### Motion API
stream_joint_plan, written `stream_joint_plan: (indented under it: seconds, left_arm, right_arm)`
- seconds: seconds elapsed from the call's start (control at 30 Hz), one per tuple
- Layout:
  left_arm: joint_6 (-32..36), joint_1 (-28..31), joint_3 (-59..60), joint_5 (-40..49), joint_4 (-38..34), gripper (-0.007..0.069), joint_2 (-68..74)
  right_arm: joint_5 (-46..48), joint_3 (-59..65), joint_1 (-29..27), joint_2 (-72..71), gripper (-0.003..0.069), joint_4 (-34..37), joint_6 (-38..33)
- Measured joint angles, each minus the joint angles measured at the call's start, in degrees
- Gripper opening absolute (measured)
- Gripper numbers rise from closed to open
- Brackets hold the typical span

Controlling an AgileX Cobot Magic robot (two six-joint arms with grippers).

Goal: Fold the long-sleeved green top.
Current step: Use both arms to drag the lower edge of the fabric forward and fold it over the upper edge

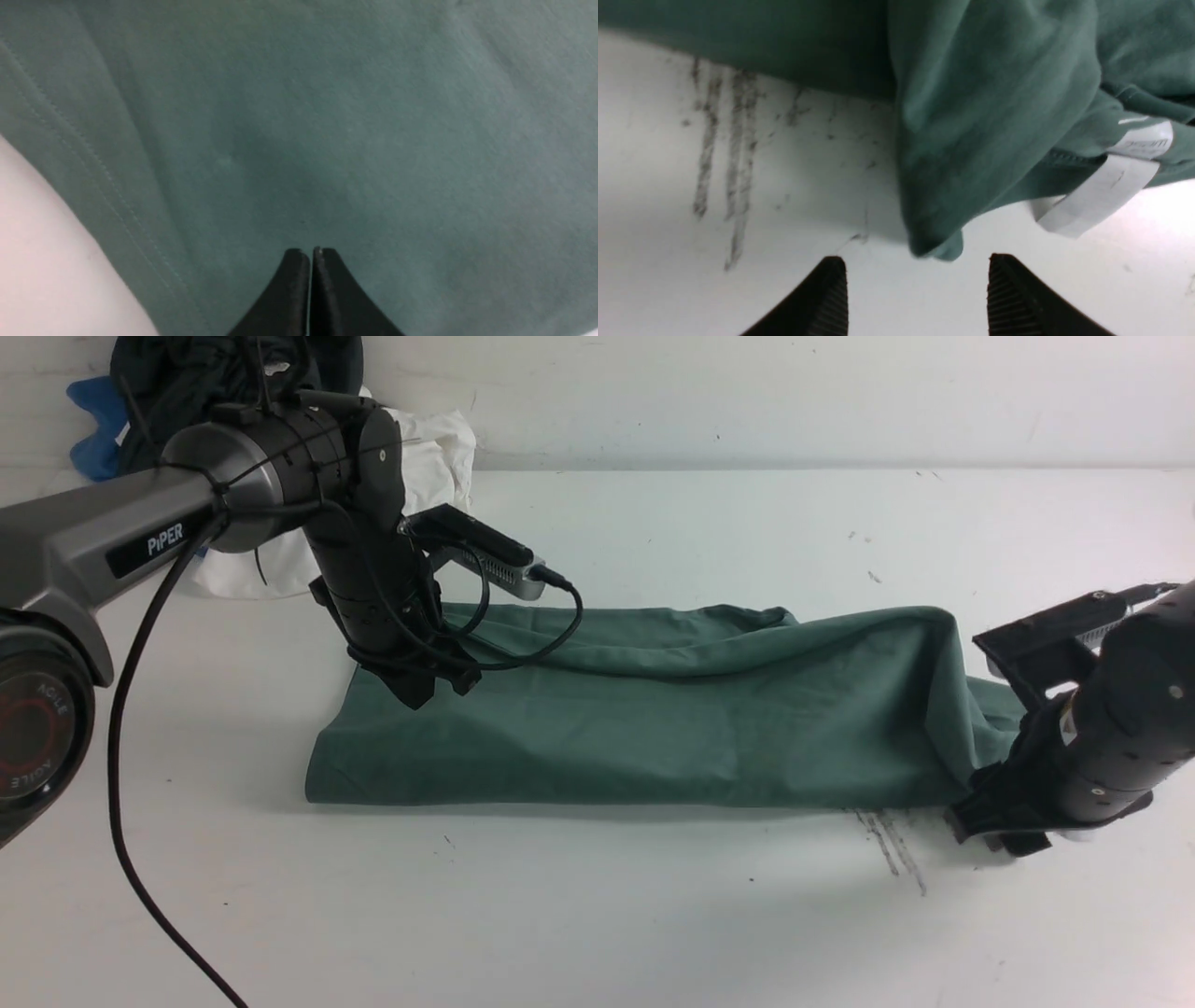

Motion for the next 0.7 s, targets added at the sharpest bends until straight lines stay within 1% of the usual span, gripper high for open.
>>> stream_joint_plan:
  seconds: [0.13, 0.2, 0.23, 0.33, 0.37, 0.4, 0.43, 0.47, 0.57, 0.7]
  left_arm:
    - [0.0, 1.16, 0.0, -1.29, 0.0, -0.0008, 0.05]
    - [0.0, 1.65, 0.0, -2.17, 0.05, -0.0008, 0.35]
    - [0.0, 1.71, 0.0, -2.26, 0.05, -0.0008, 0.4]
    - [0.0, 1.84, 0.0, -3.38, 0.05, -0.0008, 2.16]
    - [0.0, 1.84, 0.0, -3.62, 0.05, -0.0008, 3.07]
    - [0.0, 1.84, 0.0, -3.62, 0.05, -0.0008, 3.24]
    - [0.0, 1.84, 0.0, -3.66, 0.2, -0.0008, 4.38]
    - [0.0, 1.84, -0.1, -3.72, 0.37, -0.0008, 4.89]
    - [-0.06, 1.84, -0.3, -3.63, 1.11, -0.0008, 5.06]
    - [-0.46, 1.84, -0.33, -3.69, 2.22, -0.0008, 5.13]
  right_arm:
    - [-2.48, 0.0, 0.0, 3.01, 0.0375, -1.59, 2.0]
    - [-3.54, 0.04, 0.0, 4.46, 0.0342, -1.59, 2.21]
    - [-3.7, 0.04, 0.0, 4.66, 0.0336, -1.59, 2.27]
    - [-3.9, -0.04, 0.0, 5.29, 0.0189, -1.9, 3.16]
    - [-2.99, -0.51, 0.0, 5.18, 0.0119, -2.05, 3.29]
    - [-2.99, -0.61, 0.0, 5.2, 0.0108, -2.1, 3.29]
    - [-0.96, -1.45, 0.0, 4.67, 0.0048, -2.19, 2.92]
    - [0.79, -2.25, 0.0, 3.88, 0.0029, -2.05, 2.08]
    - [7.55, -5.64, 0.0, 1.06, 0.0024, -0.74, -1.22]
    - [18.89, -14.03, -0.9, -2.29, 0.0024, 3.16, -8.6]
